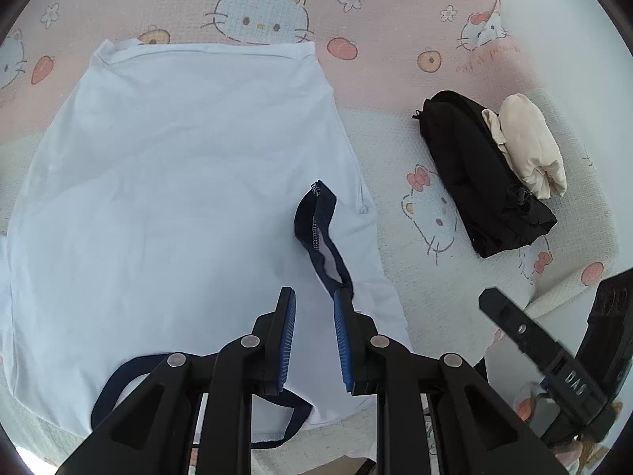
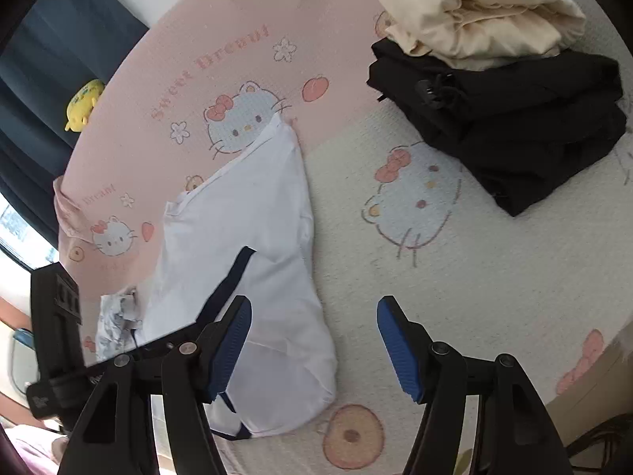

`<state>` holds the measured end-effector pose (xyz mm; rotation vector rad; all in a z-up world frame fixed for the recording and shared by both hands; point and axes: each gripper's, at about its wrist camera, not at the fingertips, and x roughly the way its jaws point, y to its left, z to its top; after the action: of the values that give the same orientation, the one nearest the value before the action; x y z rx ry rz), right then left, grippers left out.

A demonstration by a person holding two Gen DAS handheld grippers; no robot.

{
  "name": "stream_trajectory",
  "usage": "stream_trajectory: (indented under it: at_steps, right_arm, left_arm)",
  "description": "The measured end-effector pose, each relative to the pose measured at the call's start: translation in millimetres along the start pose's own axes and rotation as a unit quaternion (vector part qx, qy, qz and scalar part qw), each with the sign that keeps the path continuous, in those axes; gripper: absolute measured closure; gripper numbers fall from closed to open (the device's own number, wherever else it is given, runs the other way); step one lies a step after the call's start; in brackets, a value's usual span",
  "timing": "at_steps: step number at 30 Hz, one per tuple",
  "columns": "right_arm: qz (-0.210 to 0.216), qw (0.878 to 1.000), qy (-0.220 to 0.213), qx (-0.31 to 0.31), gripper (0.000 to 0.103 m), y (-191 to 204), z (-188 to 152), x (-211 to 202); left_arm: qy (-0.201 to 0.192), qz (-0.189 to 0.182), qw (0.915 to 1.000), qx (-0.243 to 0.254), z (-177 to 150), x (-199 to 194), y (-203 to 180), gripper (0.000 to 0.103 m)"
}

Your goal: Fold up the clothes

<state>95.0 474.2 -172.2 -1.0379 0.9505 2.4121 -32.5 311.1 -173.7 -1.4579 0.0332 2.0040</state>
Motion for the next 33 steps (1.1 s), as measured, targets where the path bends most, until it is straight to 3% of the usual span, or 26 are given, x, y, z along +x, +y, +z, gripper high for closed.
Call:
stream_trajectory:
  at_steps: [3,6,14,18,21,23,27,30,33]
  right_arm:
    - [-0.072,0.995,-0.022,-0.068,0.038,2.1,-22.4,-9.1]
    - [-0.107,0.988,-0.039,-0.108,0.037,6.8,-47.1,-9.2]
    - [-0.089,0.993,0.019,-0.076,0.036,-2.2,-63.5,23.5]
    - [-0.097,0.991,0.017,-0.091,0.036,1.2,-65.5,26.0]
    - [-0.093,0.991,0.026,-0.093,0.036,2.0,-66.1,32.9]
    - [-0.102,0.989,0.030,-0.103,0.036,5.0,-67.7,39.5]
    - [-0.121,0.983,0.037,-0.135,0.036,12.2,-71.5,49.6]
    - [-0.125,0.979,0.036,-0.155,0.036,16.4,-73.2,51.4]
    - [-0.126,0.978,0.037,-0.165,0.036,16.9,-72.6,53.5]
  left_arm:
    - [0.001,-0.007,0.9999,-0.008,-4.5,-2.4,-3.5,0.086]
    - [0.008,-0.042,0.9986,-0.031,-8.1,-1.3,-0.5,0.086]
    - [0.022,-0.106,0.9905,-0.084,-14.6,19.8,11.9,0.086]
    - [0.046,-0.145,0.9791,-0.135,-17.7,48.5,20.9,0.086]
    - [0.048,-0.185,0.9620,-0.195,-21.2,72.1,29.3,0.086]
    - [0.057,-0.186,0.9551,-0.224,-24.7,88.4,32.8,0.086]
    - [0.035,-0.229,0.9365,-0.263,-34.2,97.9,42.2,0.086]
    - [0.042,-0.203,0.9468,-0.246,-31.5,89.7,37.5,0.086]
    - [0.024,-0.155,0.9655,-0.208,-25.3,80.3,29.4,0.086]
